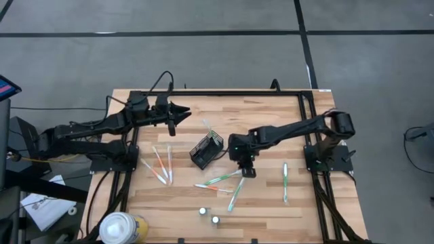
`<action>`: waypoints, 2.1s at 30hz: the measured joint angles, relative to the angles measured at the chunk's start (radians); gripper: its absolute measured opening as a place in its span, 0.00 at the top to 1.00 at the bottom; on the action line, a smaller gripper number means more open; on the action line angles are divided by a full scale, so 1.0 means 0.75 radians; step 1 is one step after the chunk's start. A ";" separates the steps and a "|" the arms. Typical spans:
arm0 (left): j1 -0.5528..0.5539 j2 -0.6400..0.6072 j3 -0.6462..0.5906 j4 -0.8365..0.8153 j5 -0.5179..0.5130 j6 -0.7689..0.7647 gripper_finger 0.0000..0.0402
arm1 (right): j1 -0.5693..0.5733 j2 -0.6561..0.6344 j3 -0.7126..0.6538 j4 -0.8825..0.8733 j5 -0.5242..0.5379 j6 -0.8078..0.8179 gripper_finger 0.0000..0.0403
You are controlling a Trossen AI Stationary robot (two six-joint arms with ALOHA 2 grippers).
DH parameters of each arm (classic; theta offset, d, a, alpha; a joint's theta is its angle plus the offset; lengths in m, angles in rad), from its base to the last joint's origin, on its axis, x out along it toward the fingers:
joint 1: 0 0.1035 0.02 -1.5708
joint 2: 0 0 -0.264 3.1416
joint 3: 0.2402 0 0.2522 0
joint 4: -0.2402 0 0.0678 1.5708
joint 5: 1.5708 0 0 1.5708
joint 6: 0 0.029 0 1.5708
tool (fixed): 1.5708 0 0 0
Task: Pick & Place toothbrushing station
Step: Put the left green toothbrush into the wire organizer
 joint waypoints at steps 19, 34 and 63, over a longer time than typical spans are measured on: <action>0.009 0.000 0.000 -0.026 0.026 0.059 0.72 | -0.023 0.025 -0.001 0.222 -0.088 0.097 0.75; -0.006 -0.030 -0.001 -0.094 0.023 0.030 0.72 | 0.142 -0.220 0.003 0.645 0.224 1.558 0.75; -0.007 -0.027 -0.001 -0.084 0.471 -0.012 0.72 | 0.385 0.419 0.809 -0.472 0.784 2.980 0.75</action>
